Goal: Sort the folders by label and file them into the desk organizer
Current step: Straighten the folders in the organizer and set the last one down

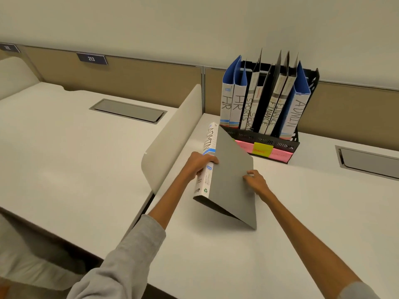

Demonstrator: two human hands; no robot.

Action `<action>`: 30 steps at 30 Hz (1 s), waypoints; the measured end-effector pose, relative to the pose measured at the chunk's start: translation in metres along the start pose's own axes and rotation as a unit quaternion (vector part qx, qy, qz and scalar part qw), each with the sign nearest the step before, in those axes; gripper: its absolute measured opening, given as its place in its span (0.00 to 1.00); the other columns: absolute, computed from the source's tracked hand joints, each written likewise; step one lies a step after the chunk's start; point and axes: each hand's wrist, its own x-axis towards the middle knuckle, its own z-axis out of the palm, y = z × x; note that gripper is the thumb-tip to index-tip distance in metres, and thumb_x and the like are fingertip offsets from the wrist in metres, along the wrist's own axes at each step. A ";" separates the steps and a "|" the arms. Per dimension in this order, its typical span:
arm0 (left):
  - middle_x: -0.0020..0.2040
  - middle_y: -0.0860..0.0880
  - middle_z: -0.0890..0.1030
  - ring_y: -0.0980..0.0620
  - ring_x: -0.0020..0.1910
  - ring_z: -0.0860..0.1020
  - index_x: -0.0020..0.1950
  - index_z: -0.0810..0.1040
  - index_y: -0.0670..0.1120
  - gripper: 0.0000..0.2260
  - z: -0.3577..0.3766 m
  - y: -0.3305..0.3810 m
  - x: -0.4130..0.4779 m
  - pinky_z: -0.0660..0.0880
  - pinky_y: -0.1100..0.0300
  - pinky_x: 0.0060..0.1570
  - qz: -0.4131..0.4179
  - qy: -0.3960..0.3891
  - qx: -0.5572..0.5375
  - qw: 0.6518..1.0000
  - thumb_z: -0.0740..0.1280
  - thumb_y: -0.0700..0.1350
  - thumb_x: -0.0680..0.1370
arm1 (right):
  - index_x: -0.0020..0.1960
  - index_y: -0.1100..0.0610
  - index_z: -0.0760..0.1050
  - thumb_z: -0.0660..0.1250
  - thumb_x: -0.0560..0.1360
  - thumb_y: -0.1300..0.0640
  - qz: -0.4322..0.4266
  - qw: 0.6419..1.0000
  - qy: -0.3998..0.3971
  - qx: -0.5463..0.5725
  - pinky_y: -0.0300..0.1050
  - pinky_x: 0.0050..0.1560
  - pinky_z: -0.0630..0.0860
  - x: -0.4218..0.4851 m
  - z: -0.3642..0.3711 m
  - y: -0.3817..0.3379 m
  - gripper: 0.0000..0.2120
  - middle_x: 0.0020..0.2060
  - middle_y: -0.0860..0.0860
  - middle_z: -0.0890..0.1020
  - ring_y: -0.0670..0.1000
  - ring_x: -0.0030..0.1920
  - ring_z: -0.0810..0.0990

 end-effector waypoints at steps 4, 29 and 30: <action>0.40 0.50 0.84 0.53 0.31 0.83 0.53 0.78 0.46 0.20 0.027 0.028 -0.015 0.75 0.66 0.27 0.074 0.024 0.041 0.996 0.76 0.53 0.66 | 0.67 0.57 0.69 0.60 0.81 0.51 0.011 0.999 -0.028 0.042 0.60 0.61 0.74 0.001 -0.025 -0.013 0.17 0.65 0.57 0.74 0.58 0.60 0.75; 0.39 0.57 0.78 0.56 0.35 0.77 0.57 0.77 0.50 0.19 0.197 0.122 -0.147 0.78 0.62 0.38 0.404 0.067 0.069 0.910 0.72 0.50 0.66 | 0.72 0.45 0.56 0.75 0.69 0.42 -0.204 0.943 0.211 0.157 0.54 0.36 0.83 -0.105 -0.253 -0.098 0.39 0.50 0.47 0.77 0.51 0.47 0.82; 0.40 0.57 0.77 0.56 0.36 0.77 0.59 0.76 0.50 0.20 0.202 0.127 -0.148 0.79 0.61 0.39 0.417 0.071 0.060 0.904 0.72 0.49 0.67 | 0.70 0.46 0.57 0.76 0.69 0.45 -0.221 0.933 0.244 0.144 0.52 0.38 0.83 -0.105 -0.260 -0.100 0.38 0.48 0.46 0.77 0.50 0.45 0.82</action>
